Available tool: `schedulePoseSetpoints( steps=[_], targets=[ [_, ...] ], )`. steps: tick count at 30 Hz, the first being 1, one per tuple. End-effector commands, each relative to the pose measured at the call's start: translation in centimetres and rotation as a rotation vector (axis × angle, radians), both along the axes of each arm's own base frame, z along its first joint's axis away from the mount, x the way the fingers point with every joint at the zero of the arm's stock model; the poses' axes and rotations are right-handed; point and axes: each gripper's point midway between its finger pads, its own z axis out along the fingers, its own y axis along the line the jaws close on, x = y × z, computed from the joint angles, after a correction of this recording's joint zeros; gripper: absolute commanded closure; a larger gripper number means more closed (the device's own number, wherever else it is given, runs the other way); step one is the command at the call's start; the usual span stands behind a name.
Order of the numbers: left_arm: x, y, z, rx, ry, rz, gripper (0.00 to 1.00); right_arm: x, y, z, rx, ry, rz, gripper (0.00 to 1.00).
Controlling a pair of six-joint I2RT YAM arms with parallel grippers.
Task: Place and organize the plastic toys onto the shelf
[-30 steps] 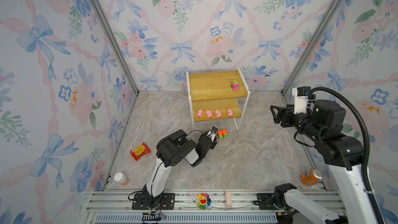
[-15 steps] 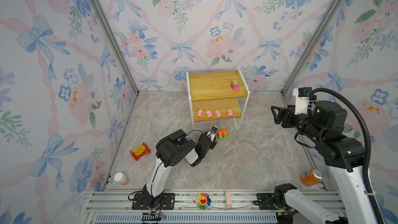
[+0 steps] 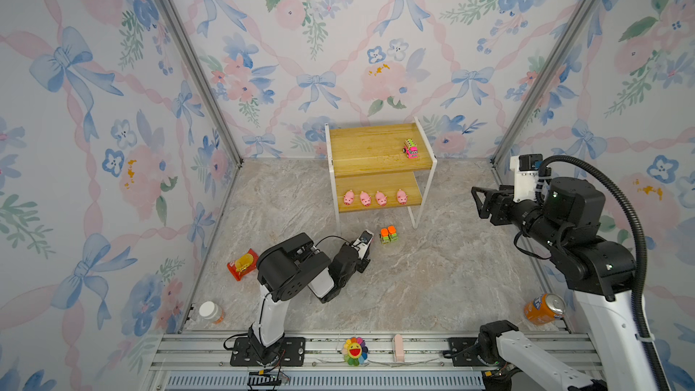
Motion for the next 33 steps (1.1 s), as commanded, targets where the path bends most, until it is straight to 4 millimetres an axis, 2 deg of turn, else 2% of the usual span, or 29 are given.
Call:
schedulePoseSetpoints(
  steps=[1,8,12,18,26,33],
  targets=[
    [-2.6,-0.4,0.0,0.007,0.027,-0.122,0.68,-0.6,2.1,-2.2,0.004,0.091,0.135,0.2],
    [-6.7,-0.8,0.8,-0.021,0.051,-0.326,0.6,-1.9,6.0,-4.8,0.053,0.229,0.382,0.23],
    [-8.3,-1.6,0.3,-0.019,0.086,-0.425,0.56,-3.3,8.4,-6.6,0.06,0.31,0.516,0.24],
    [-8.2,-1.3,-0.7,0.006,0.108,-0.406,0.57,-5.5,10.9,-10.4,-0.147,0.414,0.606,0.24],
    [-8.2,-0.9,-1.6,0.027,0.122,-0.403,0.56,-6.6,12.2,-14.2,-0.207,0.527,0.656,0.24],
    [-8.1,-0.4,-1.6,0.029,0.123,-0.385,0.56,-7.2,13.0,-17.3,-0.293,0.624,0.676,0.24]
  ],
)
